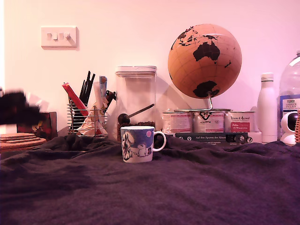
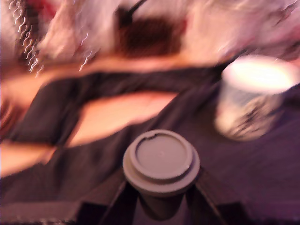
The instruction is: Pick up the coffee capsules on the table and drop them inside the coffee cup
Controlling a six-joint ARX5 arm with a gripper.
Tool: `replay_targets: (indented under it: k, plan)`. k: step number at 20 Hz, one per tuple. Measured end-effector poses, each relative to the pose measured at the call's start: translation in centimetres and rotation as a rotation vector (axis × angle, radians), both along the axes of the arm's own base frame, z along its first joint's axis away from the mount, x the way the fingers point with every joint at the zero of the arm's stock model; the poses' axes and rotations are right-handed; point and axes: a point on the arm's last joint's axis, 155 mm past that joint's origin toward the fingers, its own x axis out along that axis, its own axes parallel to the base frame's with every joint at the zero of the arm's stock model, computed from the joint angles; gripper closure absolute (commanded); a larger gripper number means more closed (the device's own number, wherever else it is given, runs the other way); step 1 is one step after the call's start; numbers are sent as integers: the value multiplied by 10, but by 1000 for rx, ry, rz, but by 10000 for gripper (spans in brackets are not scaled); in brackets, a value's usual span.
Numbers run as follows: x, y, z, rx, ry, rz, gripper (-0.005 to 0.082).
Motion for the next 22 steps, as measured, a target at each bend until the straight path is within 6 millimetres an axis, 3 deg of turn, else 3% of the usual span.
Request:
replay_targets:
  k: [9, 22]
  plan:
    - [-27, -18, 45, -17, -41, -89, 645]
    - [-57, -77, 50, -39, -18, -248, 678]
